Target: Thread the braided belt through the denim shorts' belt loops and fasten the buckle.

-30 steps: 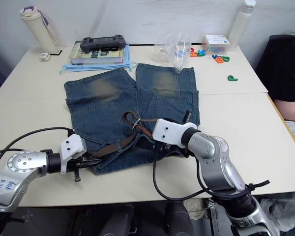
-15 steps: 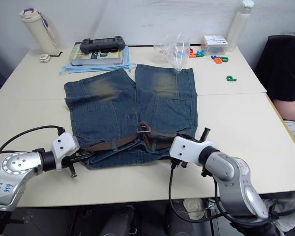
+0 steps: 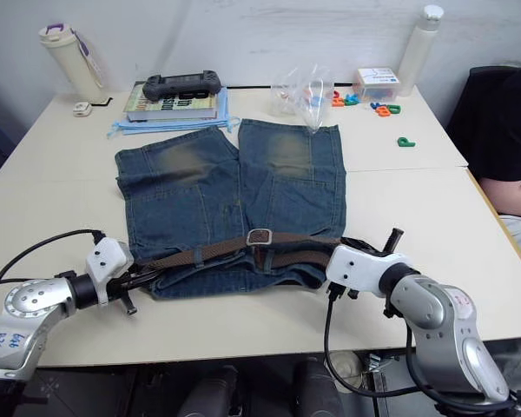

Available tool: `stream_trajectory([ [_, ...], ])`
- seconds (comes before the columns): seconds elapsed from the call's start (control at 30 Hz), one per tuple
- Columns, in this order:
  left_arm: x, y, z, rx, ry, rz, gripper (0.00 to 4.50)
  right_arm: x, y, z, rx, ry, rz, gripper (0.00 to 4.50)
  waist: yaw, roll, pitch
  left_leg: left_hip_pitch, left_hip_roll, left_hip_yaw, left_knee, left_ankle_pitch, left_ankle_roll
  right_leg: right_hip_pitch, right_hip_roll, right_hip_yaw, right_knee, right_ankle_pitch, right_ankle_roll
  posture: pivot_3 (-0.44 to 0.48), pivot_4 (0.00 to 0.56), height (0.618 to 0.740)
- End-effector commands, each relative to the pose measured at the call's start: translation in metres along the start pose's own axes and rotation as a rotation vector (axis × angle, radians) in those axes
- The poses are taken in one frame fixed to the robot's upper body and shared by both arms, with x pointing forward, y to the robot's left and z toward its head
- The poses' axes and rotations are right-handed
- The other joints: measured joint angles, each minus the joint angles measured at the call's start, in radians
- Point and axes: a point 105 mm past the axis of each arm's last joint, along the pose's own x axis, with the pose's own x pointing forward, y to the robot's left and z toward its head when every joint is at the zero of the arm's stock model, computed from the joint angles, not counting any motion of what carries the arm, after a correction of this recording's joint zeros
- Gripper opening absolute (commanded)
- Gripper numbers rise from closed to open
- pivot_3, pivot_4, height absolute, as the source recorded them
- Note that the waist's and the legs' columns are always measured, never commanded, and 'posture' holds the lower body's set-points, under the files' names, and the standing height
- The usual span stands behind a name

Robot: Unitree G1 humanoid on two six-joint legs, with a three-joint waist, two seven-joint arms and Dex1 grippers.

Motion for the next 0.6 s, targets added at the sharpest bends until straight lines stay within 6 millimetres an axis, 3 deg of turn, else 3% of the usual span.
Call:
stream_trajectory([
  [0.03,-0.038,0.027,-0.075,-0.209,0.231,0.206,0.11,-0.007,-0.017,-0.023,-0.01,0.106,-0.08,0.0,-0.001,0.002,-0.001,0.003,0.001,0.0,0.0,-0.001,-0.001,0.003,0.001,0.0,-0.001,0.0,0.0,0.0,0.15,0.667],
  [0.23,-0.05,0.037,-0.089,-0.254,0.262,0.261,0.11,-0.005,-0.015,-0.02,-0.022,0.098,-0.073,0.0,-0.001,0.012,-0.007,0.014,0.015,0.003,-0.001,-0.006,-0.008,0.011,0.013,0.0,-0.003,-0.003,-0.004,0.0,0.15,0.667],
  [0.5,-0.049,0.037,-0.089,-0.288,0.241,0.277,0.11,0.001,-0.015,-0.008,-0.068,0.065,-0.074,0.0,-0.002,0.015,-0.009,0.017,0.021,0.004,-0.002,-0.007,-0.014,0.011,0.018,-0.001,-0.002,-0.005,-0.008,0.0,0.15,0.667],
  [0.6,-0.043,0.034,-0.082,-0.285,0.206,0.254,0.11,0.007,-0.008,0.024,-0.114,-0.07,-0.046,0.0,-0.003,0.016,-0.009,0.017,0.022,0.005,-0.002,-0.007,-0.015,0.011,0.02,-0.001,-0.002,-0.005,-0.009,0.0,0.15,0.667],
])
